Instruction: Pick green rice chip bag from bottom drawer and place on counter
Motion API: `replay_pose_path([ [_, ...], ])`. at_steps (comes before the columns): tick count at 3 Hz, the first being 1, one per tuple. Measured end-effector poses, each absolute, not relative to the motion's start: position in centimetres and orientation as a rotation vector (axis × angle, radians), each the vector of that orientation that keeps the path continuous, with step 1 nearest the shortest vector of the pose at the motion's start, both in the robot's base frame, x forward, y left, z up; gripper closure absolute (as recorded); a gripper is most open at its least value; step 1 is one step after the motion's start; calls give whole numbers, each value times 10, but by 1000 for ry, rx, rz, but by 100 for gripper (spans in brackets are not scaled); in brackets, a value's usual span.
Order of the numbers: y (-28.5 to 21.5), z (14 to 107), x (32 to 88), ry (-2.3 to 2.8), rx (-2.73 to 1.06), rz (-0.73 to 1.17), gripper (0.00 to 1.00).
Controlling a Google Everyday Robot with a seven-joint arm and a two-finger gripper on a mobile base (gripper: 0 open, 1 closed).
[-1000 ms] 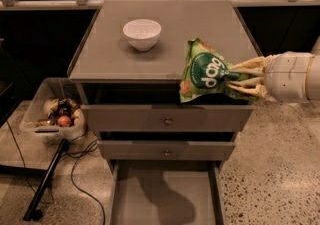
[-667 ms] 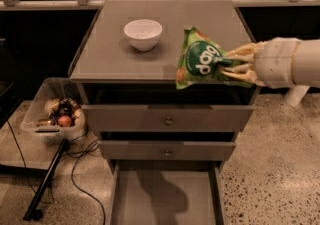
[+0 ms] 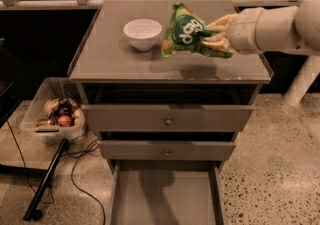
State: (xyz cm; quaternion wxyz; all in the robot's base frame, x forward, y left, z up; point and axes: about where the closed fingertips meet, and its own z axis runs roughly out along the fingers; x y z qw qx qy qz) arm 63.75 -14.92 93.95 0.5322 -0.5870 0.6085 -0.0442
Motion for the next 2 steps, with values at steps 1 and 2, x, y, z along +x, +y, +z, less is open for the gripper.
replay_pose_path([
  [1, -153, 937, 667, 1525, -1314, -126, 100],
  [2, -180, 934, 691, 1608, -1189, -159, 100],
])
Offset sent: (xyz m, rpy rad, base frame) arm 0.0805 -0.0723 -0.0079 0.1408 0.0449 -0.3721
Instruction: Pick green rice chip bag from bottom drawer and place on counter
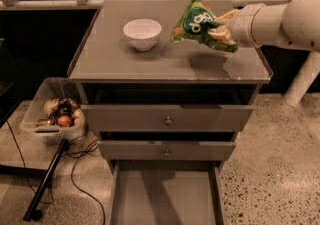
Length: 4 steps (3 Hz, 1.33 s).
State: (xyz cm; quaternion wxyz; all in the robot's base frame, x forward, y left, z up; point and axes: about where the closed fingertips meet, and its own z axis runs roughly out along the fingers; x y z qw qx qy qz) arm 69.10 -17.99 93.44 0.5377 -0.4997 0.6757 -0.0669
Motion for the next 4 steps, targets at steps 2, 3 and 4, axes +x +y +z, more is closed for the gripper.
replay_pose_path([
  [2, -218, 926, 728, 1677, -1083, -192, 100],
  [3, -225, 917, 738, 1684, -1115, -158, 100],
  [4, -220, 909, 742, 1681, -1149, -103, 100],
])
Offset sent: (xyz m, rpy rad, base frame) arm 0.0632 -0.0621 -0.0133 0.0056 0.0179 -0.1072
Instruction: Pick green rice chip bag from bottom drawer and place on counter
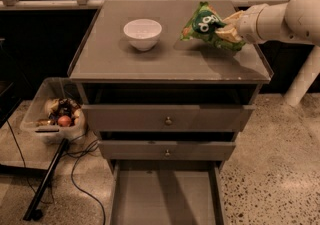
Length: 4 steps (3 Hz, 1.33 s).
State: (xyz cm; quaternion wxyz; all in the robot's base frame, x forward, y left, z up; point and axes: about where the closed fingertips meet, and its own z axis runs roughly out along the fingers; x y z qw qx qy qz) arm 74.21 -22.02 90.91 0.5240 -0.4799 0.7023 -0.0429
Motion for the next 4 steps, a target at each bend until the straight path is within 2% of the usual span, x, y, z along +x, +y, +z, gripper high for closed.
replay_pose_path([
  [2, -191, 897, 733, 1657, -1291, -8, 100],
  [4, -184, 888, 727, 1670, -1354, 12, 100],
])
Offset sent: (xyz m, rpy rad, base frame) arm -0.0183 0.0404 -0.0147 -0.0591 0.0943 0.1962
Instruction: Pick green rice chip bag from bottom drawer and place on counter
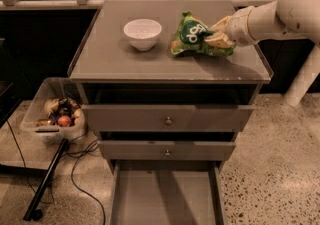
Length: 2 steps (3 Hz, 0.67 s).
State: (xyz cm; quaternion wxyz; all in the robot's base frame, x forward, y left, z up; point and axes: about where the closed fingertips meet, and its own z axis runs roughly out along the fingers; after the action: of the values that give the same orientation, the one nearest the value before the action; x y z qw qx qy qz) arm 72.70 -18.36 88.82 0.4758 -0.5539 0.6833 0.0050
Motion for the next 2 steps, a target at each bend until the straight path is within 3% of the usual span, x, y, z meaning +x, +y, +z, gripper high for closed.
replay_pose_path([
  [2, -184, 888, 727, 1670, -1354, 12, 59],
])
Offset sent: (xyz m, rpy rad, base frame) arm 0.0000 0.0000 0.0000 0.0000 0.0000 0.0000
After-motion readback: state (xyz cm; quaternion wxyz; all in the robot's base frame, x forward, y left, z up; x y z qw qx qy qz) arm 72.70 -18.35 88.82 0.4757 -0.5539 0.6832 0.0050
